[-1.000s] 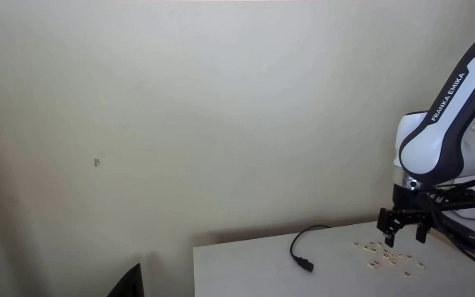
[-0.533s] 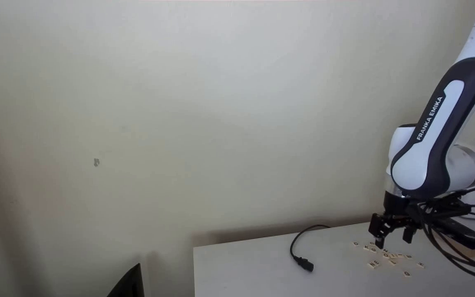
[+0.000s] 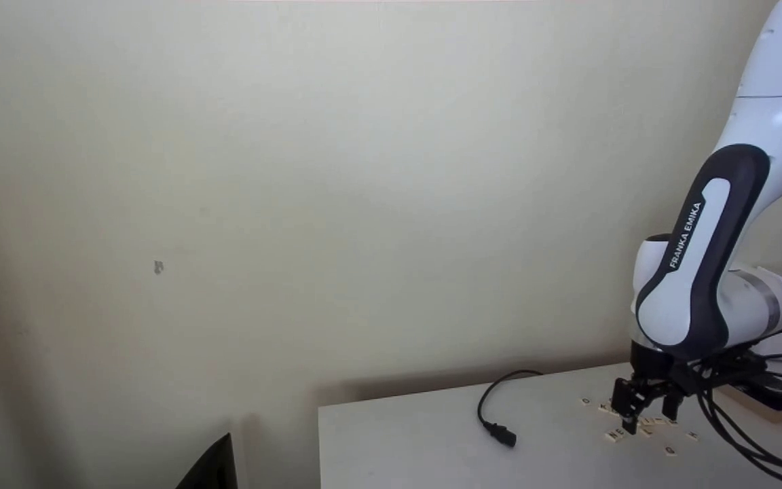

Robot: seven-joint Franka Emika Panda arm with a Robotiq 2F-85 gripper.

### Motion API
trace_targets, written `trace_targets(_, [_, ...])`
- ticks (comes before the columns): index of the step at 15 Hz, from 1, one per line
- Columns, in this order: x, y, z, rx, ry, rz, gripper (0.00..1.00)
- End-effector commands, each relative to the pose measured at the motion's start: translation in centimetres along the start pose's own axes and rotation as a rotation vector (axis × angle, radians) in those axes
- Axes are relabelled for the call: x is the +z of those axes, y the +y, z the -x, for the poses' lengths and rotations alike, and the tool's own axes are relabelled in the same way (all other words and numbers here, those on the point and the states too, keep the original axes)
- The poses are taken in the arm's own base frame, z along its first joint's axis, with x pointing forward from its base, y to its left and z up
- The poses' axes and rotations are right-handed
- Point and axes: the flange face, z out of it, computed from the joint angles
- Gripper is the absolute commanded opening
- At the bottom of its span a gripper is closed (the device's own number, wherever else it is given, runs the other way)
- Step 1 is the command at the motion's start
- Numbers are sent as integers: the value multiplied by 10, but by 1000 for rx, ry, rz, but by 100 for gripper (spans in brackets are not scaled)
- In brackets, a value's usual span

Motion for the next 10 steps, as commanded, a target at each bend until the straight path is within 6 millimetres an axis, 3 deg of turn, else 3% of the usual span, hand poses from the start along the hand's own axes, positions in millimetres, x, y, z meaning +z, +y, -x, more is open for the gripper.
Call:
trace_targets(1, [16,-7,-7,-54,-20,28,74])
trace_targets(2, [19,-10,-7,-51,-19,27,71])
trace_targets(4, [22,-16,-9,-55,-25,32,56])
trace_targets(5, [23,-18,-10,-50,-27,36,88])
trace_targets(10, [27,-23,-17,64,-40,54,100])
